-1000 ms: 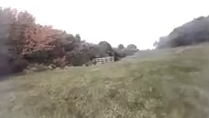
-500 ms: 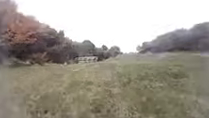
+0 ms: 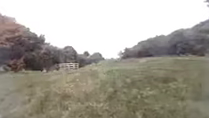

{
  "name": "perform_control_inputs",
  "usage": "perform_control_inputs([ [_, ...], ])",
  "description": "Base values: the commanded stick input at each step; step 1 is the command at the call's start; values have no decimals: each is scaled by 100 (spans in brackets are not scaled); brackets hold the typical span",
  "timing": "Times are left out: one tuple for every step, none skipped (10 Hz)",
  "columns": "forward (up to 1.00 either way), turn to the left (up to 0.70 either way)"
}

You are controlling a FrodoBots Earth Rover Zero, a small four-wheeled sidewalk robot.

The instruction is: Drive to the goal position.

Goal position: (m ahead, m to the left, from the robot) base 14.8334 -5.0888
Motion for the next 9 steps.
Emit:
perform_control_inputs([
  [100, 0],
  [100, 0],
  [100, 0],
  [100, 0],
  [100, 0],
  [100, 0],
  [100, 0],
  [100, 0],
  [100, 0],
])
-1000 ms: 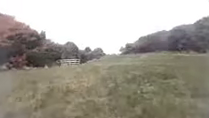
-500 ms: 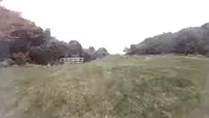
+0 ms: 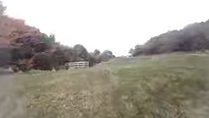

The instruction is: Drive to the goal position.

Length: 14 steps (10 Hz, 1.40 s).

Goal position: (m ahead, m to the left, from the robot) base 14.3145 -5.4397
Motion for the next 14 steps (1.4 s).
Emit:
perform_control_inputs([
  [100, 0],
  [100, 0],
  [100, 0],
  [100, 0],
  [100, 0],
  [100, 0],
  [100, 0],
  [100, 0],
  [100, 0],
  [100, 0],
  [100, 0],
  [100, 0],
  [100, 0],
  [100, 0],
])
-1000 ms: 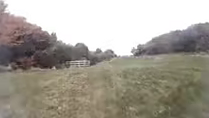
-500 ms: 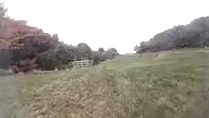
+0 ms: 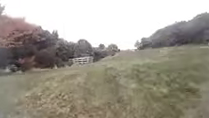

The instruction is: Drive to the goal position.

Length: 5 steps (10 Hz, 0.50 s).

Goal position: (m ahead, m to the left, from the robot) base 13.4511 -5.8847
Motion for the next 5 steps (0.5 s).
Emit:
perform_control_inputs([
  [100, 0],
  [100, 0],
  [100, 0],
  [100, 0],
  [100, 0],
])
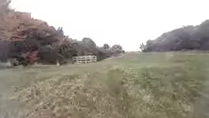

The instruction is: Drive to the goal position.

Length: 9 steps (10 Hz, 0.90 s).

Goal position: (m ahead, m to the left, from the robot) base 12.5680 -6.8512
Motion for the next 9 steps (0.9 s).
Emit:
perform_control_inputs([
  [100, 0],
  [100, 0],
  [100, 0],
  [100, 0],
  [100, 0],
  [100, 0],
  [100, 0],
  [100, 0],
  [100, 0],
])
